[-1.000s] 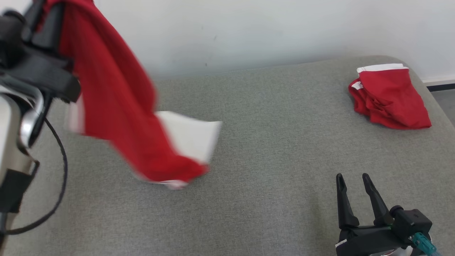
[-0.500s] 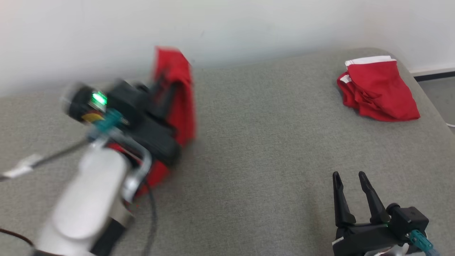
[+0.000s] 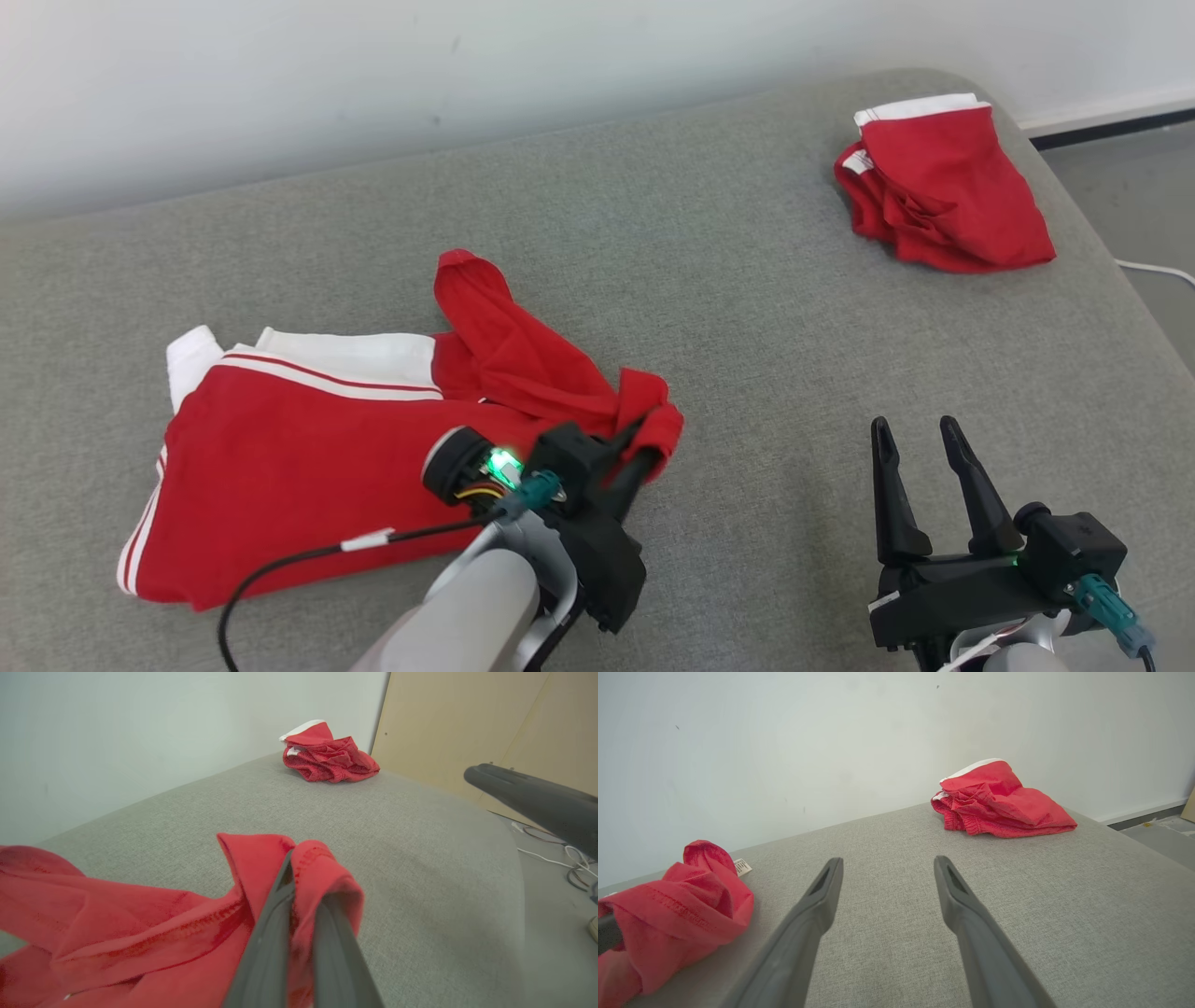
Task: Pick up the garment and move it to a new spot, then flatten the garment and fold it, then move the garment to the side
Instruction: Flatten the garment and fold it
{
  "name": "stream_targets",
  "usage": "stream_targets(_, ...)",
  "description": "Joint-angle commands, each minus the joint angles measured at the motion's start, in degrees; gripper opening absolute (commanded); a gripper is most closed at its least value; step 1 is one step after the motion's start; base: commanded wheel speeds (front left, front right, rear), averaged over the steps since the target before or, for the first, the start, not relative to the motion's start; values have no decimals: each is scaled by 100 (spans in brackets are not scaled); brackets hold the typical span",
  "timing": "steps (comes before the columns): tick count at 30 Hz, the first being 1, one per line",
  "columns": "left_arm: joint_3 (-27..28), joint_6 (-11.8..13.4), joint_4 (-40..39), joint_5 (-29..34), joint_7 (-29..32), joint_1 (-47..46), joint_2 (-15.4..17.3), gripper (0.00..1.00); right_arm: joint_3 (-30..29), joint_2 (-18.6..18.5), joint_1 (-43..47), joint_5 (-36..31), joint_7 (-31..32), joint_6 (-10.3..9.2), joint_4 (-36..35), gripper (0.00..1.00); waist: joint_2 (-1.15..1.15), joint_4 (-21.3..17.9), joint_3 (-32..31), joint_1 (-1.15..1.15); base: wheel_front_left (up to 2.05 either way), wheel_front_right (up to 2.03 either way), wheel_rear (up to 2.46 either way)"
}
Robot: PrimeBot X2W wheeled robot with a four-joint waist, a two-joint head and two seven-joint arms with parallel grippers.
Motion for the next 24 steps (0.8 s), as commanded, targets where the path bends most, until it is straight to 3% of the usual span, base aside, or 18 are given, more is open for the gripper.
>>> stream_targets(1,-124,-11,131,-6,-93,-103,-28,100,-11,6,-29,9,2,-15,28,100,0,-59,60,0,0,0,0)
stream_targets(10,-706,35,503,-426,-305,-377,-67,100,-142,-4,15,-58,2,-15,52,100,0,155,-108,0,0,0,0)
stream_targets(17,-669,140,760,-510,-365,-276,49,100,-219,-20,197,-90,2,-15,11,100,0,519,-348,0,0,0,0)
stream_targets(24,-206,434,221,-601,-452,95,444,100,-263,-30,283,-117,2,-15,-32,100,0,795,-430,0,0,0,0)
